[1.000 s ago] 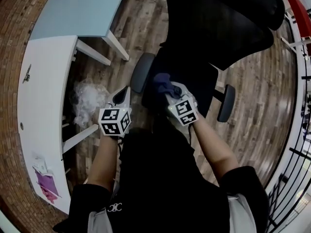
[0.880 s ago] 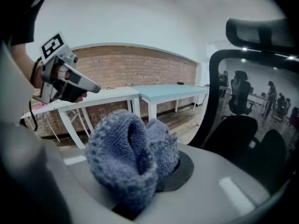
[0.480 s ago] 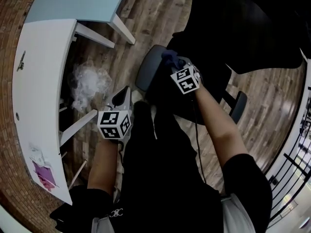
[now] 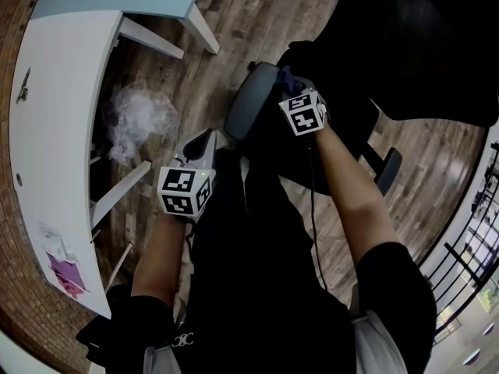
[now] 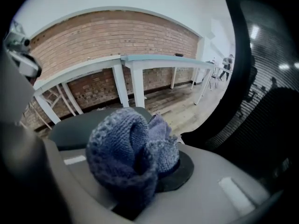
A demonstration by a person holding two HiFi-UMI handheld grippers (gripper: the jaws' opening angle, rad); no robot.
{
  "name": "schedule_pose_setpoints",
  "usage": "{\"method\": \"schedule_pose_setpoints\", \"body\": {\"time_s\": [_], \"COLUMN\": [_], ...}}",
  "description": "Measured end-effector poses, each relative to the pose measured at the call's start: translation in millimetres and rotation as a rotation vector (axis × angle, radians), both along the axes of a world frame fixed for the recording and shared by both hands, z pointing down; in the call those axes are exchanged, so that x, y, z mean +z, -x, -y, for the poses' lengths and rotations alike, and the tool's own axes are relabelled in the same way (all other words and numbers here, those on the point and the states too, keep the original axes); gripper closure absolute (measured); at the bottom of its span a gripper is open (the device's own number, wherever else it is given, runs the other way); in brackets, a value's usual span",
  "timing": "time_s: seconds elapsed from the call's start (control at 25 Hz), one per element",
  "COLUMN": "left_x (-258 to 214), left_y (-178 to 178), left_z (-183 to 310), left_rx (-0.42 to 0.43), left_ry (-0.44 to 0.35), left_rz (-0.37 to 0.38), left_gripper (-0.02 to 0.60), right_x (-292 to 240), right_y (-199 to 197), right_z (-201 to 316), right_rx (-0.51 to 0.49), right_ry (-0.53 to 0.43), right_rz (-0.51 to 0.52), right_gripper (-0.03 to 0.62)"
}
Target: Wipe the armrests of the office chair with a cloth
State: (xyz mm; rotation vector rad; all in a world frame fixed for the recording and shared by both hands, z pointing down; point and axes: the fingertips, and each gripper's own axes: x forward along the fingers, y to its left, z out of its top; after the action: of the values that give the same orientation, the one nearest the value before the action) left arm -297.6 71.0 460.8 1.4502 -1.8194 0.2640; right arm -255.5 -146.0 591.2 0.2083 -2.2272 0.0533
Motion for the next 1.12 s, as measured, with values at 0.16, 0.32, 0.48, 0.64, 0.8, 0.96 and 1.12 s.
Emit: {"method": "schedule_pose_setpoints", "body": {"time_s": [0.16, 0.32, 0.48, 0.64, 0.8, 0.96, 1.12], "left_x": [-3.7, -3.9, -4.0, -3.2, 0.1, 3.1, 4.4], "left_y": [7.1, 5.4, 12.1, 12.9, 13.4, 17.5, 22.6], "left_z": [8.5, 17.9, 16.4, 8.2, -0.5, -8.9, -18.4], "left_rx": [0.014, 0.021, 0.009, -0.018, -0.05, -0.09, -0.122], "left_ry": [-0.017, -0.029, -0.034, -0.039, -0.045, -0.054, -0.065], "left_rz": [0.001, 0.0, -0.01, -0.019, -0.03, -0.045, -0.057], "left_gripper": [0.575, 0.575, 0.575, 0.575, 0.575, 0.575, 0.575], "right_x": [-4.0, -4.2, -5.9, -8.9, -11.3, -15.4, -28.0], "right_y": [0.9, -8.7, -13.0, -22.7, -32.5, -35.9, -29.5], "right_z": [-17.8, -48.0, -83.2, -123.3, -167.4, -204.9, -232.7], "right_rx": [-0.029, -0.062, -0.073, -0.119, -0.205, -0.312, -0.44], "right_ry": [-0.04, -0.018, 0.027, 0.064, 0.107, 0.125, 0.133], "right_rz": [-0.025, -0.009, -0.006, -0.001, -0.012, -0.02, -0.018], "right_gripper": [0.551, 0.551, 0.551, 0.551, 0.551, 0.551, 0.551]}}
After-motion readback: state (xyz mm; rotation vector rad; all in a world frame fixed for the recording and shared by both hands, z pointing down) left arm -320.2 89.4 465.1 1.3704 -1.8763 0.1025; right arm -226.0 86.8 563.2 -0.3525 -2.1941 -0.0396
